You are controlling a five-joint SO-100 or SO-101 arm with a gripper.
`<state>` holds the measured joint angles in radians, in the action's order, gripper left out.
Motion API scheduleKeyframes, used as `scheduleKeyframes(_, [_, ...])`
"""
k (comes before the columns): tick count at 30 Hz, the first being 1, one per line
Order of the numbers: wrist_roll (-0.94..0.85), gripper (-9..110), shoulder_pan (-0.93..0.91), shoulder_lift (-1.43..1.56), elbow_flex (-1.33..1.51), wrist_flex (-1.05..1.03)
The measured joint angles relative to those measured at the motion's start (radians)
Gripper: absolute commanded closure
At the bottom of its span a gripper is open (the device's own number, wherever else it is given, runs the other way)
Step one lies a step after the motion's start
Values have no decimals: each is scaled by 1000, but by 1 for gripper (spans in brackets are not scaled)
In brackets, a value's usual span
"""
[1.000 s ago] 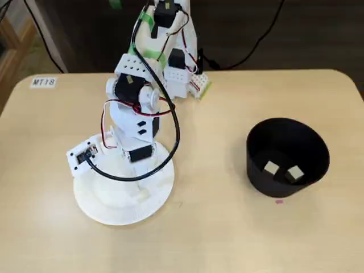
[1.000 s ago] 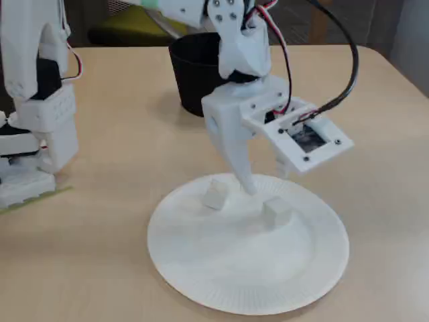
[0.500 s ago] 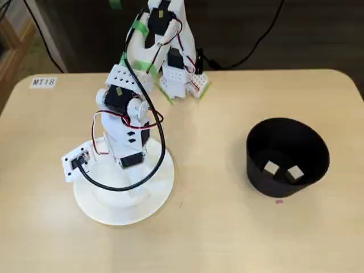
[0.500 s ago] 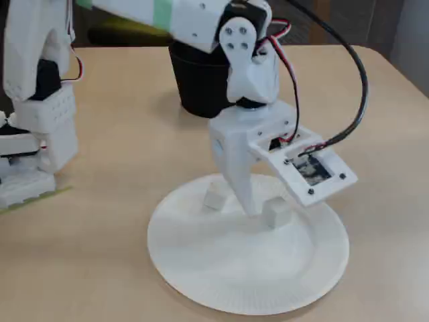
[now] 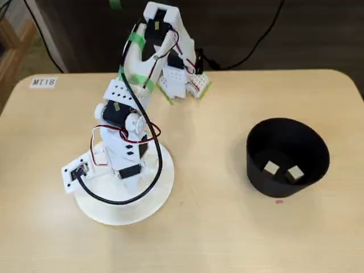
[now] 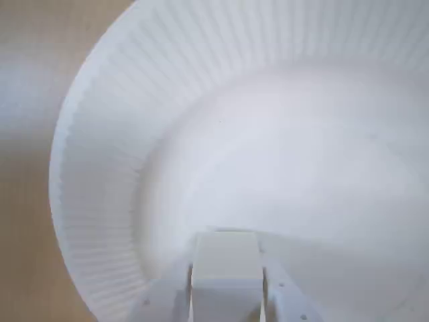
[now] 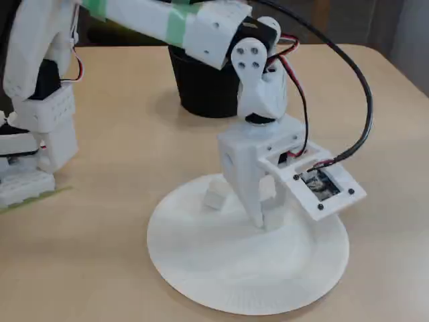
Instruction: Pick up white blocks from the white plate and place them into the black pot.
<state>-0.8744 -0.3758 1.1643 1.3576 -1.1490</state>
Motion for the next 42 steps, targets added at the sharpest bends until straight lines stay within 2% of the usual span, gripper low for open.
scheduleKeyframes(4, [54, 104, 2, 8, -3, 8])
scheduleKeyframes(7, [169, 104, 25, 109, 6, 60])
scheduleKeyframes(16, [546, 104, 273, 617, 348, 495])
scheduleKeyframes(19, [627, 104, 345, 747, 463, 575])
scheduleKeyframes(27, [603, 104, 692, 966, 502, 508])
scheduleKeyframes(34, [532, 104, 1063, 911, 563, 465])
scheduleKeyframes(42, [457, 104, 1138, 798, 623, 451])
